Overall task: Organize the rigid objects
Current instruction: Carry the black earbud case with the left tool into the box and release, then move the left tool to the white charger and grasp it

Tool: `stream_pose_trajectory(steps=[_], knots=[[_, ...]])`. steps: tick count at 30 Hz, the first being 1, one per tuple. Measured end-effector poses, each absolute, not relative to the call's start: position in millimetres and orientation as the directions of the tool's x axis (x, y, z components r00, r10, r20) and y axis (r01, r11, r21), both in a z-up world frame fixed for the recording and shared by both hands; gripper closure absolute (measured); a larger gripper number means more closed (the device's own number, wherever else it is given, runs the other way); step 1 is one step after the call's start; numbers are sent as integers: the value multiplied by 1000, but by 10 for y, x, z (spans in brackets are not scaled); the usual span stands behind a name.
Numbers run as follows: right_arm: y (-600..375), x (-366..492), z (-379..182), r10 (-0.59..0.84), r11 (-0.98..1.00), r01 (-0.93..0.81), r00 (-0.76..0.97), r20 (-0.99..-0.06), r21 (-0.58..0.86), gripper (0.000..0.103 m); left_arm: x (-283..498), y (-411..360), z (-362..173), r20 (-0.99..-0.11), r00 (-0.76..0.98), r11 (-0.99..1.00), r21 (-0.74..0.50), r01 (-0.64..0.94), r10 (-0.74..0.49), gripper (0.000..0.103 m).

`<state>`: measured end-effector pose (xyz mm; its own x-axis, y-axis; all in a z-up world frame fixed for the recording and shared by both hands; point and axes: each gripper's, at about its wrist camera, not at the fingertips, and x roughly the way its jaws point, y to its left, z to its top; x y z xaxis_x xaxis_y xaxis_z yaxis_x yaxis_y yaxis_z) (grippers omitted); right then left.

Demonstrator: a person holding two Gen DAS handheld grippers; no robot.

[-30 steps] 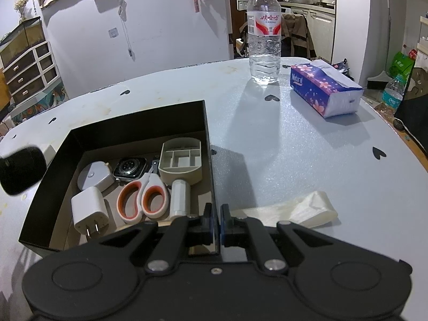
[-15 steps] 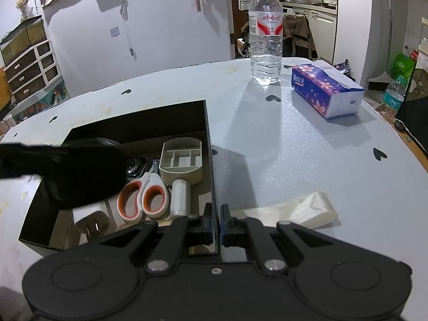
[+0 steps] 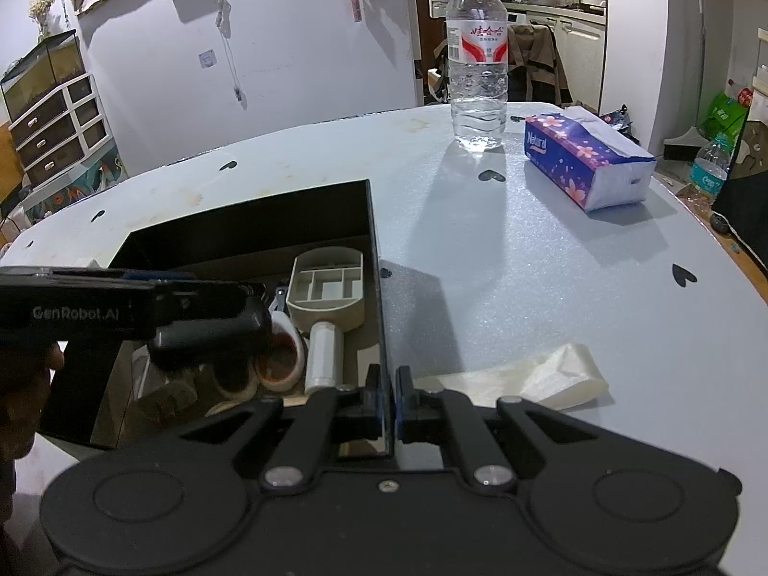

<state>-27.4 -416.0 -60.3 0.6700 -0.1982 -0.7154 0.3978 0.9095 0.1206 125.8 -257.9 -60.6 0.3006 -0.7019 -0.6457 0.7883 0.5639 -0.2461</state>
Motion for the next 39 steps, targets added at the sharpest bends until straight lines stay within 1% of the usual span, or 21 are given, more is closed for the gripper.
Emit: stream_pose_trajectory(steps=[2,7,9,13,15,16,17,19,20,21,31,34,39], knots=[[-4160,-273,-606,-200,909,399,669,-716,119,98,1243,-2549,-583,-639,317,563,-223,796,-701,50],[-4152,-266,-605,-204,909,401,665,-719,113,98,1222,-2478,-524,-627,328,564,-218,797,-706,48],[-4144,-257,-602,-208,909,403,661,-721,107,98,1199,-2434,-496,-624,335,566,-213,796,-706,40],[-4126,-240,-595,-216,909,406,654,-725,95,98,1163,-2367,-449,-614,328,559,-227,797,-718,30],[-4122,-236,-595,-218,909,407,652,-726,92,98,1139,-2328,-412,-605,327,553,-231,800,-726,16],[-4121,-235,-594,-219,909,407,651,-727,92,98,1128,-2313,-396,-600,323,545,-232,805,-732,13],[-4122,-235,-593,-219,908,408,650,-728,90,98,1114,-2299,-381,-596,322,541,-231,809,-736,9],[-4121,-230,-591,-221,909,408,647,-730,87,98,1079,-2281,-363,-595,329,543,-222,810,-734,9],[-4118,-226,-589,-222,909,408,644,-732,84,98,1064,-2274,-359,-599,329,544,-218,810,-730,6],[-4115,-224,-588,-223,909,408,643,-733,81,98,1053,-2266,-358,-603,326,542,-216,812,-728,2],[-4106,-219,-577,-232,907,415,635,-737,72,98,948,-2228,-345,-630,300,502,-168,848,-716,0],[-4106,-219,-575,-233,906,417,634,-737,72,98,958,-2164,-297,-618,330,516,-145,844,-713,0],[-4104,-217,-573,-235,905,420,632,-739,71,98,1107,-1958,-151,-574,416,580,-130,804,-705,0]])
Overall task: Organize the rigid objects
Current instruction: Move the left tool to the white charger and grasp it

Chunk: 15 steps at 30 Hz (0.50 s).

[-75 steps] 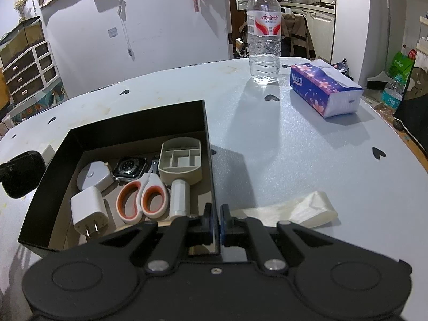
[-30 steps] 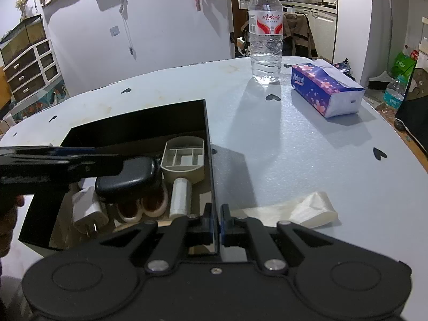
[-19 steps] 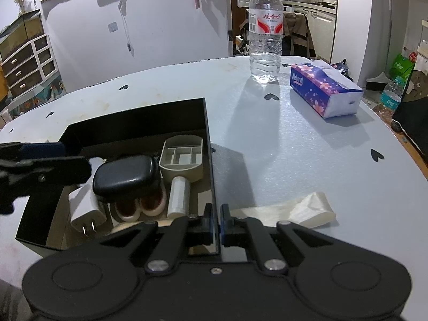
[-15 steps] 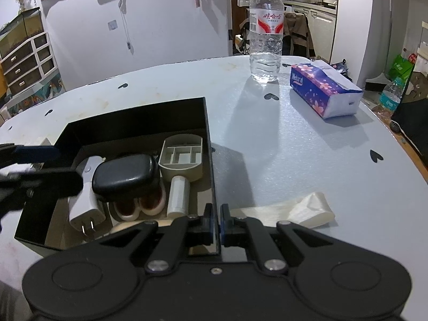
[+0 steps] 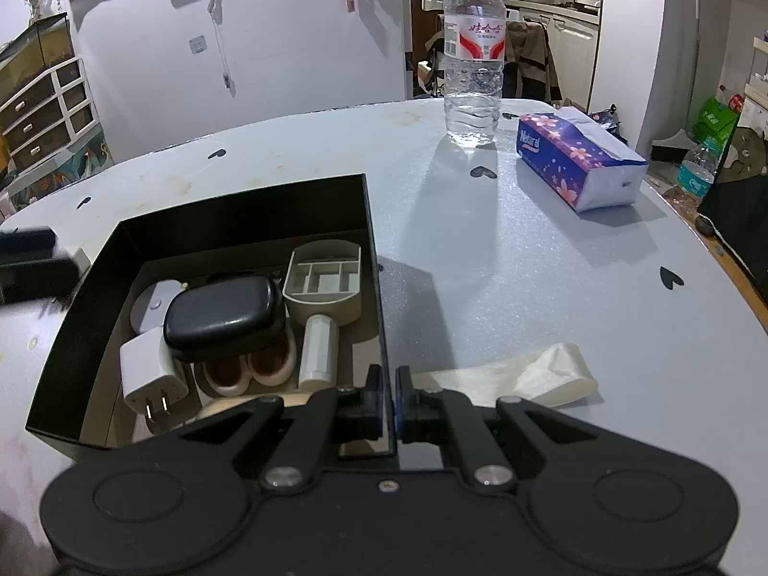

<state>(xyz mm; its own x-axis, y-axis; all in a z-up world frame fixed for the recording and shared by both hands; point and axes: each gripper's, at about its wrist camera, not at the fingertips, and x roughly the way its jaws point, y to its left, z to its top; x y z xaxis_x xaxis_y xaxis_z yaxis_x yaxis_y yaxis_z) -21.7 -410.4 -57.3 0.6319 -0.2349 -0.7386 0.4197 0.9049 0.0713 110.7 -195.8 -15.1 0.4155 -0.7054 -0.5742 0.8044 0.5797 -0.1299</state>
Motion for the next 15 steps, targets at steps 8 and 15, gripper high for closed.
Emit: stream_pose_trajectory(steps=[8,15], knots=[[-4095,-208,-569,-244,901,430,624,-742,66,98,1553,-1612,-27,-551,582,736,-92,671,-599,0],[-4091,-207,-571,-246,900,431,623,-743,64,97,2056,-1268,-125,-580,675,854,-70,516,-456,0]])
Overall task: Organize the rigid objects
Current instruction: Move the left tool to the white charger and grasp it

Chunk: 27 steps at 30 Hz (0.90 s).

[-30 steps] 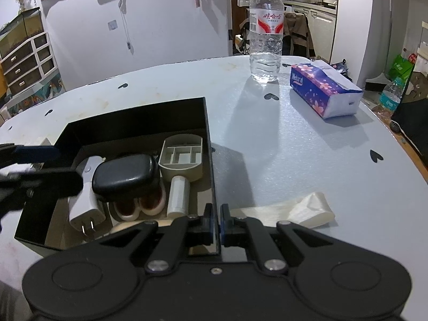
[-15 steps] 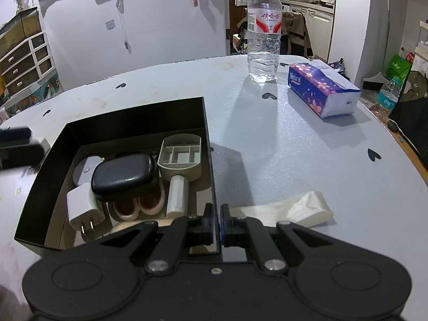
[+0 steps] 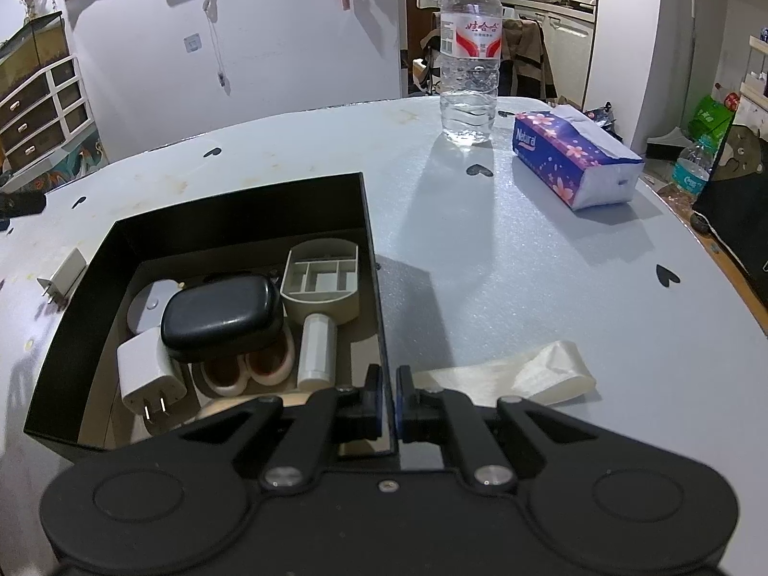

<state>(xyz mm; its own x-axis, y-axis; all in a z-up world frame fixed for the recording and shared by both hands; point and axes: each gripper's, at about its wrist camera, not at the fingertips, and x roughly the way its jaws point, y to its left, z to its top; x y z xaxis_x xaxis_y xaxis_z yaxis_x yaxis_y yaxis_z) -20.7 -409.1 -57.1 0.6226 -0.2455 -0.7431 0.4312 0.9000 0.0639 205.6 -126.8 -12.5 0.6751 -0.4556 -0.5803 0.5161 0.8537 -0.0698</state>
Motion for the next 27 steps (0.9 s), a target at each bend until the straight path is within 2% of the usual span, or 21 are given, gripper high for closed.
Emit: stream_pose_trajectory(steps=[4,7,15,19,22,27], knots=[[-4091,-206,-571,-245,900,431,623,-743,64,97,2335,-1136,-314,-635,676,898,-64,436,-373,0],[-4091,-207,-571,-246,900,431,623,-743,63,97,2450,-1101,-444,-664,654,902,-75,424,-363,2],[-4090,-207,-571,-246,900,431,622,-743,63,97,2578,-1192,-763,-737,589,896,-50,440,-331,38],[-4089,-206,-571,-246,900,431,622,-743,62,97,2565,-1185,-782,-729,602,900,-44,433,-325,45],[-4094,-213,-575,-248,900,432,621,-744,61,97,2560,-1184,-780,-724,601,895,-50,443,-338,56],[-4096,-216,-575,-248,900,432,621,-744,60,97,2551,-1190,-777,-723,604,895,-44,444,-335,56]])
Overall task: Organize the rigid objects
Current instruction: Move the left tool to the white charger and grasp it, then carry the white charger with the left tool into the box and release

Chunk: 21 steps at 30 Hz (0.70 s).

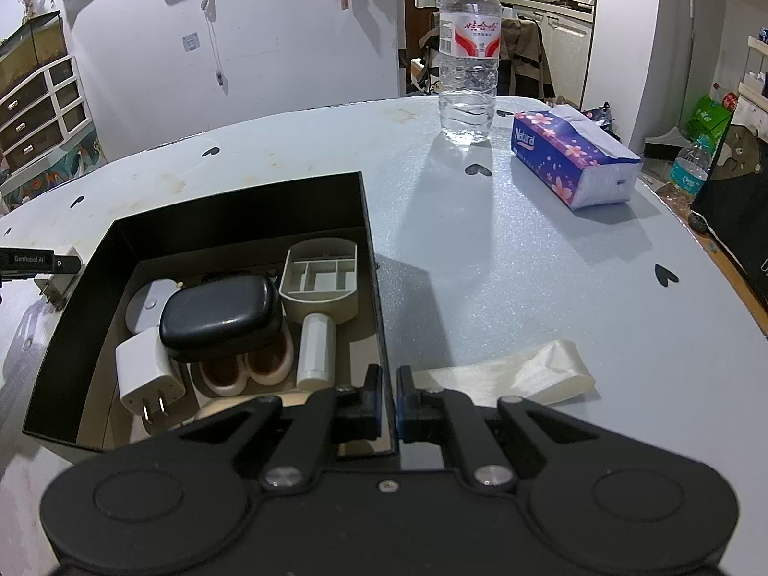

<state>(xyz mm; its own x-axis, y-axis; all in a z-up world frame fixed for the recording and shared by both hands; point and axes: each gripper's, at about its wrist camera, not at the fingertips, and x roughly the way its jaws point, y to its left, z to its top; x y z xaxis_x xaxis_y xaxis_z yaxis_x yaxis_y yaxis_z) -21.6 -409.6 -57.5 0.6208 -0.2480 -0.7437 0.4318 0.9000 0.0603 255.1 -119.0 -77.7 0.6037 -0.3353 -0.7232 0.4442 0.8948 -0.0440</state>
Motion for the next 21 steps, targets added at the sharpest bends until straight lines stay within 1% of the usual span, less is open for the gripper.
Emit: stream_pose_trajectory(steps=[7,10,15,18,21], knots=[[-4095,-216,-575,-247,900,431,622,-743,61,97,2556,-1207,-772,-724,605,896,-43,441,-332,56],[-4105,-221,-576,-243,901,429,624,-743,66,97,2511,-1216,-715,-710,613,892,-49,449,-347,56],[-4120,-239,-583,-230,903,422,635,-738,82,97,2254,-1251,-418,-632,640,857,-77,509,-437,56],[-4126,-250,-583,-225,904,418,641,-734,88,97,1991,-1313,-220,-572,630,805,-93,586,-525,56],[-4123,-253,-577,-225,905,416,642,-733,87,97,1741,-1409,-96,-531,586,734,-103,671,-611,56]])
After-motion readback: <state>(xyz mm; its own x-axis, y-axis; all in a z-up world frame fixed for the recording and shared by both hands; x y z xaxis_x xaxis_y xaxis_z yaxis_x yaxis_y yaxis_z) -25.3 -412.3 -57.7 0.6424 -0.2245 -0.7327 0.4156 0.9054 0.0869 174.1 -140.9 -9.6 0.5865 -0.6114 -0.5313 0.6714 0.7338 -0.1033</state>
